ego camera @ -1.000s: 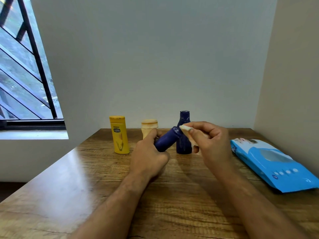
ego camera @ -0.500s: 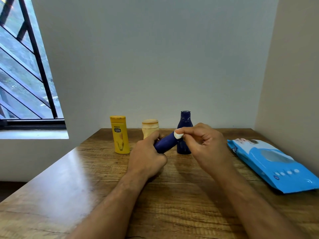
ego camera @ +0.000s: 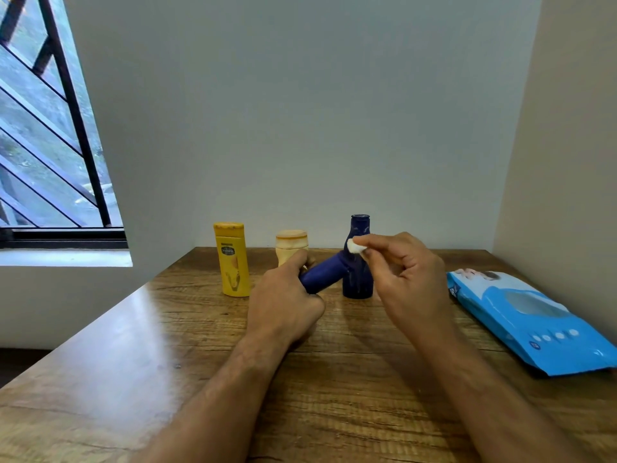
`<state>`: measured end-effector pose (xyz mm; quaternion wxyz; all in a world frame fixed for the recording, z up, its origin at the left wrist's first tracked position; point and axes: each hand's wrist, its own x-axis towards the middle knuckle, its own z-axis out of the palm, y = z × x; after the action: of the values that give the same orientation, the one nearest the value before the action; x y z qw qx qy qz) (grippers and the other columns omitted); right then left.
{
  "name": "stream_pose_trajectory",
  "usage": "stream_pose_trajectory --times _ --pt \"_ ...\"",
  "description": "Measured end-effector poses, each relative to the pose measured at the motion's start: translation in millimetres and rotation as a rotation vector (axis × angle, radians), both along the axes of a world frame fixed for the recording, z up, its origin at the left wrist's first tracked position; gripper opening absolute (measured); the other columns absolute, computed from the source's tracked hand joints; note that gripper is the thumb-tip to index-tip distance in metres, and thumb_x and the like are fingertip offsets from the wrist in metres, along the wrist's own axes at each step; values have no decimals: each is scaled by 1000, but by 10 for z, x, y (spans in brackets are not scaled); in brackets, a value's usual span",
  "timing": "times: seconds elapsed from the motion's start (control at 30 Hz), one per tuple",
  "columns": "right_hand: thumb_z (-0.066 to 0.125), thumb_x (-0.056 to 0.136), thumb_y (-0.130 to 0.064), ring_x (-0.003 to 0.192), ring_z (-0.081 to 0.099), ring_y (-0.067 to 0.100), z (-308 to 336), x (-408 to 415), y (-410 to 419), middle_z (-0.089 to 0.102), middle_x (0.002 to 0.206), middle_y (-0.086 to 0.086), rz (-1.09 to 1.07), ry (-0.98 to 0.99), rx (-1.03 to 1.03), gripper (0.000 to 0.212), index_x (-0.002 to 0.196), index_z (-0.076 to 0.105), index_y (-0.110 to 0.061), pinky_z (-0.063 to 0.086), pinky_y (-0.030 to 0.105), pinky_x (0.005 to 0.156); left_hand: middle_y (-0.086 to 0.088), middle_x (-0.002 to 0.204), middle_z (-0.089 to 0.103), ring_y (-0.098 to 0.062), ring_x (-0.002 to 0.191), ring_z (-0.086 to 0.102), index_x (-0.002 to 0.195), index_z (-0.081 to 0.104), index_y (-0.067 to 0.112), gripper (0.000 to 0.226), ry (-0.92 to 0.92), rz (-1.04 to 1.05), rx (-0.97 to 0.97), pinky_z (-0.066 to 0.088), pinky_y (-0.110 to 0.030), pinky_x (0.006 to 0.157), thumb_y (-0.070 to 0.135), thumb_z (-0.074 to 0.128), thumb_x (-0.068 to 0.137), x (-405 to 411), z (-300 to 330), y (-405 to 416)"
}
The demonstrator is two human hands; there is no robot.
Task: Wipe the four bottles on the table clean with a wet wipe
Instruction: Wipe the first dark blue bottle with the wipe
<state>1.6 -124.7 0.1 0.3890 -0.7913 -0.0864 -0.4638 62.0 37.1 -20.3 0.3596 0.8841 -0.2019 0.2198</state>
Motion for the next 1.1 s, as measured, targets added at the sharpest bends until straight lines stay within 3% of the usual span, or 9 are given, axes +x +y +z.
stream_pose_trajectory --times 0.17,0.3,0.43,0.53,0.67,0.77,0.87,0.97,1.1 --pt "63 92 -12 89 55 0 -28 16 10 60 96 -9 31 117 -93 28 114 71 -27 42 7 72 13 82 59 -16 77 61 105 50 36 47 -15 -35 0 57 -38 81 15 71 68 16 -10 23" --pt "63 91 -5 89 58 4 8 -1 -35 63 96 -7 67 4 4 26 109 73 -21 44 9 72 9 80 61 -18 73 60 97 53 33 43 4 -133 -121 57 -40 73 11 70 63 31 -32 3" --pt "61 92 -4 95 59 3 5 -24 29 64 99 -13 169 30 12 28 108 70 -25 46 8 76 0 87 67 -24 83 65 98 59 31 47 166 -256 -284 58 -50 82 3 76 64 42 -44 -14" --pt "59 94 -9 99 59 1 11 -3 11 66 100 -13 80 15 60 26 106 69 -29 47 7 77 -13 89 70 -37 85 69 95 62 37 49 289 -371 -448 59 -57 80 7 74 58 -13 -14 -43" --pt "60 95 -16 88 60 -4 20 -22 10 66 94 -16 77 26 132 23 109 70 -31 47 8 71 -15 86 73 -37 80 71 108 60 21 55 397 -545 -528 59 -54 82 -8 66 62 -24 -19 -47" --pt "64 92 -17 83 60 -7 -10 -27 72 66 90 -18 155 124 151 25 111 68 -32 47 7 67 -22 92 71 -33 78 71 117 57 17 62 442 -632 -520 59 -47 77 -6 67 61 -20 -44 -68" --pt "68 88 -18 82 62 -4 -23 -14 81 68 86 -18 169 133 155 25 110 70 -30 49 8 67 -22 99 68 -32 83 69 120 57 27 69 438 -651 -527 59 -51 81 4 73 57 -35 -59 -81" --pt "69 88 -17 78 62 2 -23 -16 81 66 79 -16 138 83 100 23 108 72 -26 47 9 65 -9 104 67 -27 89 70 118 55 47 73 398 -641 -535 57 -54 88 7 73 60 -24 -77 -86" --pt "68 89 -18 77 62 3 -35 -11 96 67 79 -14 106 55 93 24 112 71 -24 49 11 66 -1 109 65 -29 96 66 129 48 50 66 299 -690 -505 55 -51 88 16 67 75 -1 -101 -95"
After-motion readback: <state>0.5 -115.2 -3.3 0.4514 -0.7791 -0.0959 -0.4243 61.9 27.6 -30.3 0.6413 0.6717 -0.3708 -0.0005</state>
